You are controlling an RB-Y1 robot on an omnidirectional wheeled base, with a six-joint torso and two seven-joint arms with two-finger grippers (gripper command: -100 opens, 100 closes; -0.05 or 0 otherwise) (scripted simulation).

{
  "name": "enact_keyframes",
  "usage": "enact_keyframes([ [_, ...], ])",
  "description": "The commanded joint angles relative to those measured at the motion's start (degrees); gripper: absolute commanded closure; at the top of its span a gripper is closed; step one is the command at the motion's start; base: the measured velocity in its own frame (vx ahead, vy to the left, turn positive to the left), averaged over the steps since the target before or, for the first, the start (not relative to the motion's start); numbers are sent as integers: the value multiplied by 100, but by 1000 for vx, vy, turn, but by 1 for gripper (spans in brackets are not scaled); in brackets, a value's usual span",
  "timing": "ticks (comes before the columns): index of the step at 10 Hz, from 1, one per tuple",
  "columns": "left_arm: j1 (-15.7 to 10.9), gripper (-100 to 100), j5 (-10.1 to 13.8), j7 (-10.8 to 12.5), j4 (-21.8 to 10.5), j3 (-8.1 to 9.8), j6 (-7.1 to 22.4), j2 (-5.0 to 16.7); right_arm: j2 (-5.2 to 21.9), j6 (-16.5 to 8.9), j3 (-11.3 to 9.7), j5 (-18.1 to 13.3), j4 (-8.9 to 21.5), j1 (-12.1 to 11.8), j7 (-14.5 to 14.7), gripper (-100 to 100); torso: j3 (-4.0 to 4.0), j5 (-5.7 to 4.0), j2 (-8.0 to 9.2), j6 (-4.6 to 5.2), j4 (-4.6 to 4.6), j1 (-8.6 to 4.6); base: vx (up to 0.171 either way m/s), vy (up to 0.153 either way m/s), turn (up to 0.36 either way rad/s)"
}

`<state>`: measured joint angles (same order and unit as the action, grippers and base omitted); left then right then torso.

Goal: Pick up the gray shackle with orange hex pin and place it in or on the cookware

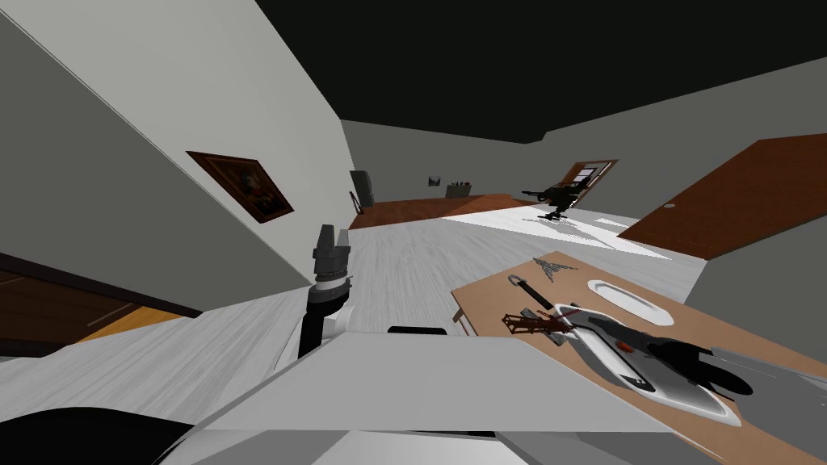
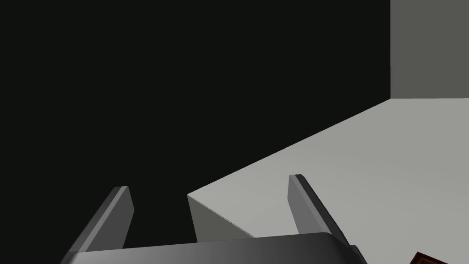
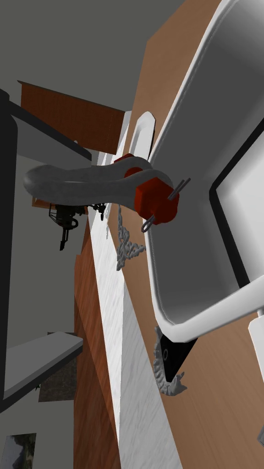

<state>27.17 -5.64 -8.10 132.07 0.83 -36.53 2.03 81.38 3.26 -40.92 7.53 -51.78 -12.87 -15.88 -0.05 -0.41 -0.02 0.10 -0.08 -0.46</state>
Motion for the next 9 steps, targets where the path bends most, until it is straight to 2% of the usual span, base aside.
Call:
enact_keyframes([
  [1, 0, 0, 0, 0, 0, 0, 0, 0, 0, 0, 0, 0, 0, 0, 0, -100, 0, 0, 0, 0, 0, 0, 0, 0, 0],
  [2, 0, 0, 0, 0, 0, 0, 0, 0, 0, 0, 0, 0, 0, 0, 0, 0, 0, 0, 0, 0, 0, 1, 0, 0, 0],
  [3, 0, 0, 0, 0, 0, 0, 0, 0, 246, 24, -79, 73, -150, -14, -98, -100, 0, 0, 1, 0, 0, 1, 0, 13, -32],
  [9, 0, 0, 0, 0, 0, 0, 0, 0, 984, 95, -315, 292, -601, -54, -392, -100, 0, 4, 0, 0, 0, 13, 1, 26, -26],
])
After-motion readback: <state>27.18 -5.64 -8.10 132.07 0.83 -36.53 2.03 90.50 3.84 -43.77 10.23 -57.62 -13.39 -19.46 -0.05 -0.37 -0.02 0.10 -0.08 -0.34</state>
